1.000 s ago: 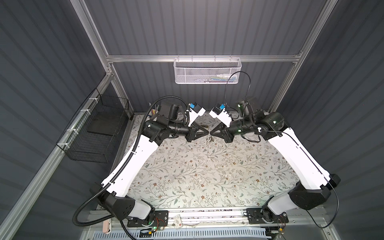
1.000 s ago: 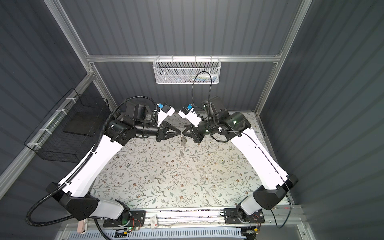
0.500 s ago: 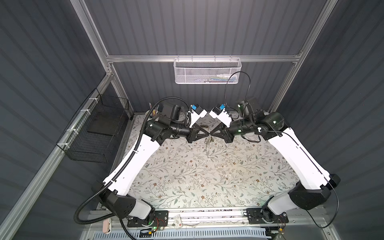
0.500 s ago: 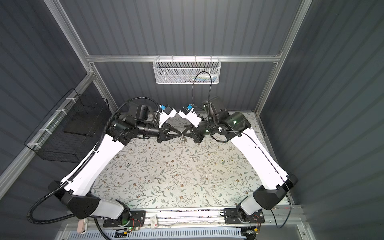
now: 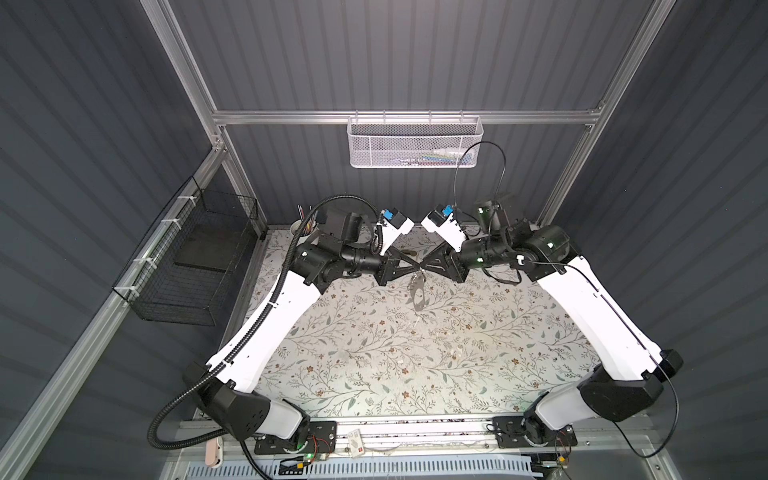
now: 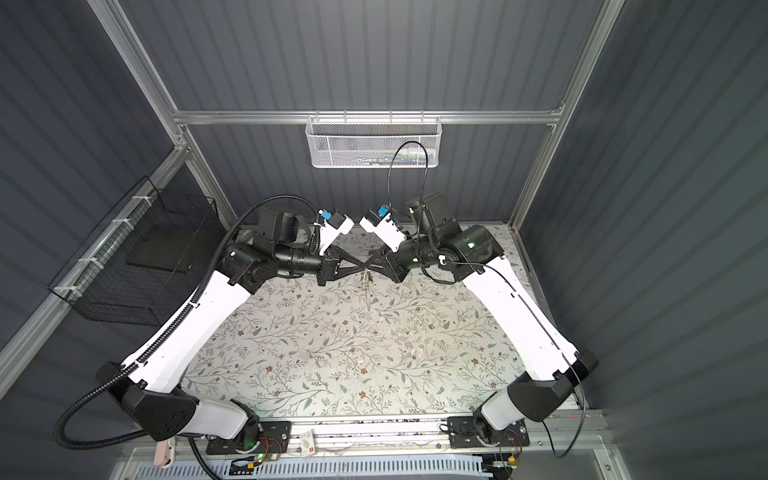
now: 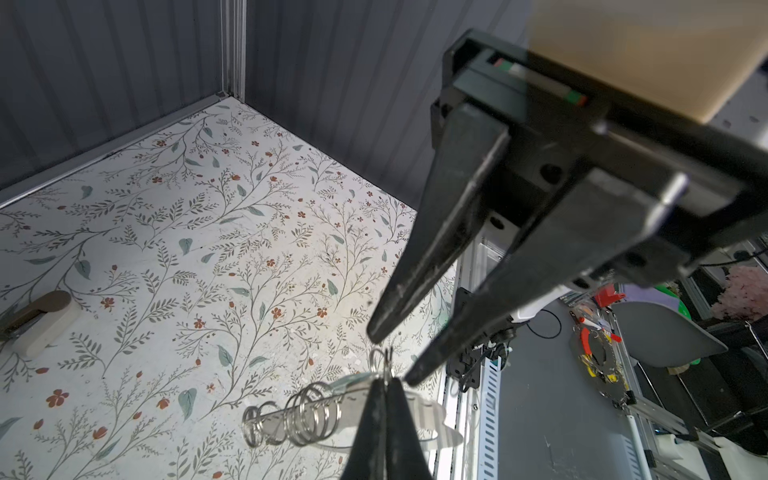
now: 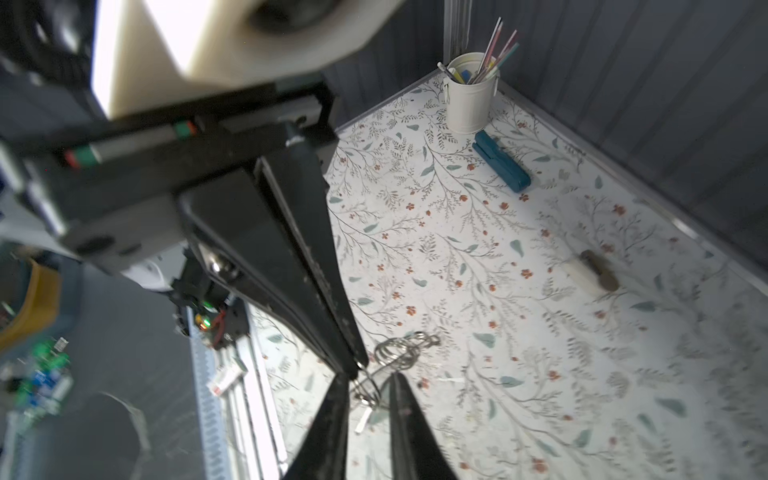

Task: Put the keys on the keyring

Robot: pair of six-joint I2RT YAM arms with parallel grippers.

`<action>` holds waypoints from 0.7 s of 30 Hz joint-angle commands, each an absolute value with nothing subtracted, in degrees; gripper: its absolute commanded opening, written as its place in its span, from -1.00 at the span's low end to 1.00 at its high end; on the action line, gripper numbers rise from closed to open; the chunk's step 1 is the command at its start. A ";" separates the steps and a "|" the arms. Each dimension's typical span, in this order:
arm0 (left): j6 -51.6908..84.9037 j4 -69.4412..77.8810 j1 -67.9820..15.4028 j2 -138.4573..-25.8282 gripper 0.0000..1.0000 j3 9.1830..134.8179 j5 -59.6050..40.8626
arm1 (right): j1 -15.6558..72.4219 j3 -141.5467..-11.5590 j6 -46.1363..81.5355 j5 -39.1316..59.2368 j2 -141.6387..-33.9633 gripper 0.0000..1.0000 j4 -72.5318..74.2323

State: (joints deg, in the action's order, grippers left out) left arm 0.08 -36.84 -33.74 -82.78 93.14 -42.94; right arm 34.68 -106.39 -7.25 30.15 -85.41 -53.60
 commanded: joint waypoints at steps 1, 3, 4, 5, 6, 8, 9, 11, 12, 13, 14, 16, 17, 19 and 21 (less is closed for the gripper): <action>3.69 -28.26 -34.10 -79.78 -1.00 91.18 -42.37 | 31.24 -101.27 0.24 35.01 -80.20 -0.45 -43.75; 5.29 -24.92 -34.10 -79.14 -1.00 89.99 -41.98 | 28.78 -96.32 4.67 37.98 -76.98 -0.43 -37.20; 6.36 -23.08 -34.10 -78.84 -1.00 89.32 -41.62 | 27.72 -93.78 7.13 39.47 -75.46 -0.43 -34.00; 7.36 -20.81 -34.10 -78.45 -1.00 88.46 -41.37 | 26.72 -91.49 9.54 40.92 -74.20 -0.42 -30.93; 8.20 -18.87 -34.10 -77.99 -1.00 87.73 -41.11 | 25.81 -89.66 11.51 42.38 -73.28 -0.42 -28.30; 10.08 -14.78 -34.10 -77.33 -1.00 86.31 -40.80 | 24.15 -85.81 16.67 45.27 -71.79 -0.41 -22.73; 10.59 -13.76 -34.10 -77.24 -1.00 86.07 -40.76 | 23.66 -84.55 18.16 45.99 -71.51 -0.41 -20.13; 11.53 -12.06 -34.10 -77.17 -1.00 85.98 -40.85 | 23.19 -82.75 21.27 47.70 -71.42 -0.41 -16.98; 11.98 -11.13 -34.10 -77.00 -1.00 85.83 -40.72 | 23.09 -82.29 22.33 48.17 -71.49 -0.41 -15.81; 12.66 -9.96 -34.10 -76.78 -1.00 85.49 -40.74 | 23.11 -81.76 23.46 48.63 -71.68 -0.41 -14.51; 13.19 -8.81 -34.10 -76.57 -1.00 85.19 -40.86 | 23.10 -81.25 24.54 49.01 -71.96 -0.41 -13.31; 13.92 -7.45 -34.10 -76.38 -1.00 84.83 -41.26 | 23.10 -80.71 26.26 49.63 -72.52 -0.41 -11.29; 14.30 -7.17 -34.10 -76.43 -1.00 84.90 -41.42 | 23.11 -80.55 27.25 50.02 -73.01 -0.41 -10.10; 14.70 -7.25 -34.06 -76.55 -1.00 85.12 -41.86 | 23.06 -80.12 29.24 51.06 -73.60 -0.41 -7.37; 14.96 -7.32 -34.10 -76.63 -1.00 85.22 -42.29 | 23.05 -79.95 30.85 51.93 -74.20 -0.43 -5.29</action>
